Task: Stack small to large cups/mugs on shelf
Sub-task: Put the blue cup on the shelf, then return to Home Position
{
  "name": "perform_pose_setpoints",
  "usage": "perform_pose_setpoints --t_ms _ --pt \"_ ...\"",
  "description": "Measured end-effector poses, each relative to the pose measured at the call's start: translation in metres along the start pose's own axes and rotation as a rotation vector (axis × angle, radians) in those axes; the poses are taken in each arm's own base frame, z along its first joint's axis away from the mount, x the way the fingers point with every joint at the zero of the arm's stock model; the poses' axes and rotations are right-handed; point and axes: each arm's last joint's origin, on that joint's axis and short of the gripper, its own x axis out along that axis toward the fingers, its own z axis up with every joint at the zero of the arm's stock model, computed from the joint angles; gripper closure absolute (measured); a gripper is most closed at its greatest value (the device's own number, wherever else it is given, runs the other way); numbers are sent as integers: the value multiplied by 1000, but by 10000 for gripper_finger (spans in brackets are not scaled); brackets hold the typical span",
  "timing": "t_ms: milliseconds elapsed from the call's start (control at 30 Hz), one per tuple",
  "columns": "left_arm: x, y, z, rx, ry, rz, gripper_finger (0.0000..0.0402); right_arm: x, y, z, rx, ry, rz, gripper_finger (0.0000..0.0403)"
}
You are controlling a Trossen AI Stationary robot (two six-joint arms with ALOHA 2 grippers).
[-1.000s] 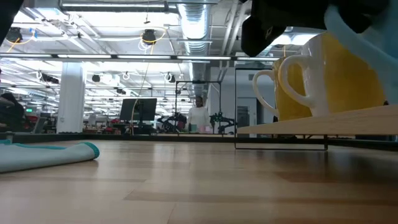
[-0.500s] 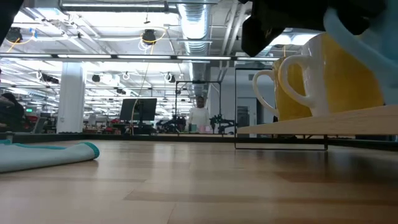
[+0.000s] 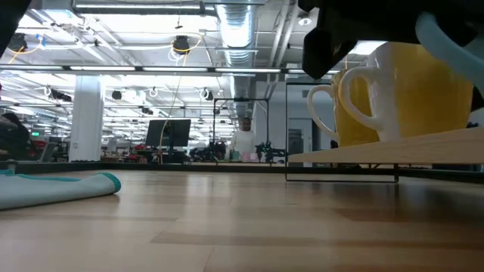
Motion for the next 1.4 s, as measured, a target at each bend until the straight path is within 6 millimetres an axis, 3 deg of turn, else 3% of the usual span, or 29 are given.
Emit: perform_pose_setpoints --t_ms 133,333,500,1400 --pt "0 1 1 -6 -2 -3 362 0 0 0 -2 0 0 177" --pt "0 4 2 -54 8 -43 297 0 0 0 -3 0 0 177" --pt "0 5 3 -60 5 -48 272 0 0 0 -26 0 0 177" --pt "-5 8 4 -91 59 -95 267 0 0 0 -28 0 0 177"
